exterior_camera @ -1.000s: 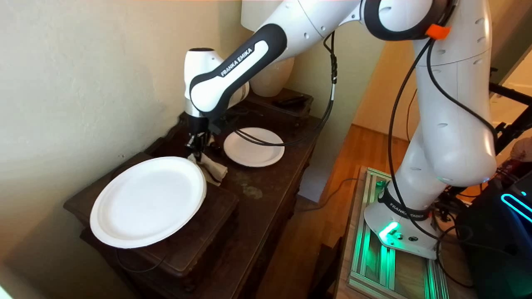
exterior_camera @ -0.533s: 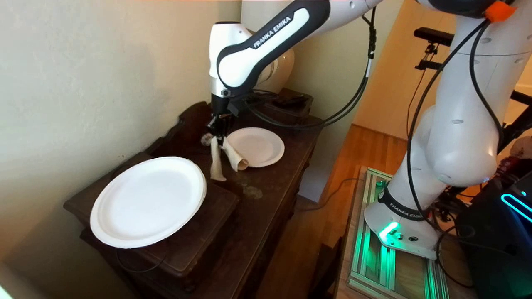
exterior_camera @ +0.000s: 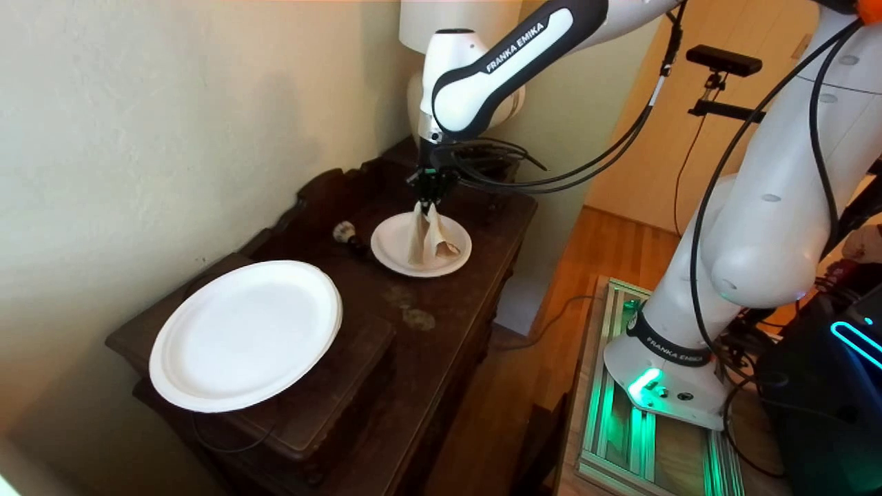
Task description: Use the towel to wipe the plate on the right.
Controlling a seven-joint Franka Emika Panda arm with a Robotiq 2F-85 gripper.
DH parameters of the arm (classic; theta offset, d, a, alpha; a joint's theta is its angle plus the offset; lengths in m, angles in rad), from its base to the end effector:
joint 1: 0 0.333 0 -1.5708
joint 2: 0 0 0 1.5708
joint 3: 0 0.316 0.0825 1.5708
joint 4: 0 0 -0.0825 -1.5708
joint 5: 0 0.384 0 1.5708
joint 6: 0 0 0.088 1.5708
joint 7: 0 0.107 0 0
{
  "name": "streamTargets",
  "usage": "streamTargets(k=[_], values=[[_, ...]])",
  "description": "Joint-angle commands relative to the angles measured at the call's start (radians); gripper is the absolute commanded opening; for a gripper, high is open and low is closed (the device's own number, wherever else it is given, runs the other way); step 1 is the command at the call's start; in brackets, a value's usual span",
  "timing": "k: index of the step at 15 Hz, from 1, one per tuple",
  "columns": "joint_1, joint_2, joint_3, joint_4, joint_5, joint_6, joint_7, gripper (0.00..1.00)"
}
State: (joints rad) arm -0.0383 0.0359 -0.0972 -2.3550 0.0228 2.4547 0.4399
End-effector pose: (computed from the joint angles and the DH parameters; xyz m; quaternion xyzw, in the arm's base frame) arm 0.5060 -0.0690 0.3202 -0.9559 0.2917 -0.0307 0.0106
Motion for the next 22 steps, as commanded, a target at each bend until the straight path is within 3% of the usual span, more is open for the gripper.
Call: streamTargets(k=[1, 4, 5, 13, 22], values=[[-0.022, 0.004, -0.006, -0.015, -0.012, 0.034, 0.008, 0.09], [-0.031, 0.012, -0.015, -0.029, -0.017, 0.061, 0.018, 0.09], [-0.029, 0.012, -0.013, -0.029, -0.018, 0.062, 0.024, 0.03], [-0.057, 0.232, -0.034, 0.081, 0.095, 0.015, 0.008, 0.03], [-0.032, 0.361, -0.165, 0.174, 0.024, -0.001, 0.208, 0.03]])
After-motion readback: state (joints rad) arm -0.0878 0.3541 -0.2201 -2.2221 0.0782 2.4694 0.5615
